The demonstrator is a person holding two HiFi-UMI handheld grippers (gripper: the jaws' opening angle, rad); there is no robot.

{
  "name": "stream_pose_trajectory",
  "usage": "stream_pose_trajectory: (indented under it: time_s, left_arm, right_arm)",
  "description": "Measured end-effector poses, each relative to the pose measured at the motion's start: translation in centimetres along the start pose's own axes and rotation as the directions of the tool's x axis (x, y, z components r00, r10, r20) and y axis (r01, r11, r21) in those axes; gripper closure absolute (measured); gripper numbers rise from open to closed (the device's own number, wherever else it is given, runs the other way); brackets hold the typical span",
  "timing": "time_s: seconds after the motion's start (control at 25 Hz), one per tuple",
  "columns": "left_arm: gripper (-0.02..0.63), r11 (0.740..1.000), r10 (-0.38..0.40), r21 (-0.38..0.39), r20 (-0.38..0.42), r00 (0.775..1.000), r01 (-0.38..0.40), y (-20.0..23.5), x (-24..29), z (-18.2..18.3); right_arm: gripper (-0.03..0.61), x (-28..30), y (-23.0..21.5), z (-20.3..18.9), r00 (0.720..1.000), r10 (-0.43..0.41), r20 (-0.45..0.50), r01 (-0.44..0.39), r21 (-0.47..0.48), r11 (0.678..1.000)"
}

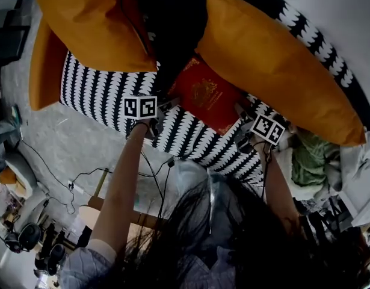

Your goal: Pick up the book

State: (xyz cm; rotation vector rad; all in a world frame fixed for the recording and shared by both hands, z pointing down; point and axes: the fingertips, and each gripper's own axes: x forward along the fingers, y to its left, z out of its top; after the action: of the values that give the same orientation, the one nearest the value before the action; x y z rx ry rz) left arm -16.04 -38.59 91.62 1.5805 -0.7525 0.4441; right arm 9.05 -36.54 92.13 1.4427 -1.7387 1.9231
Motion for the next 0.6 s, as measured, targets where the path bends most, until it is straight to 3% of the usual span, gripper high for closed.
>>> stream_pose_trajectory:
  time_s: [0.16, 0.32, 0.6]
  left_arm:
    - [0.272, 0.999, -0.027, -0.027, -0.005, 1.0, 0.027, 0.1, 0.2, 0.2]
    - [0.273, 0.999, -0.035, -0.035, -0.031, 0.999, 0.034, 1.4, -0.8, 1.1]
    - [0.273, 0.999, -0.034, 0.046, 0.125, 0.992, 0.028, -0.9, -2.4, 1.0]
  right_arm:
    - [0.278, 0.7, 0.3, 0.4, 0.998, 0.004, 0.068, -0.009, 0.068, 0.998]
    - [0.287, 1.9, 2.1, 0.1, 0.996, -0.039, 0.081, 0.035, 0.053, 0.998]
    - [0.304, -1.1, 3.0, 0.0, 0.998, -0.018, 0.068, 0.017, 0.024, 1.0]
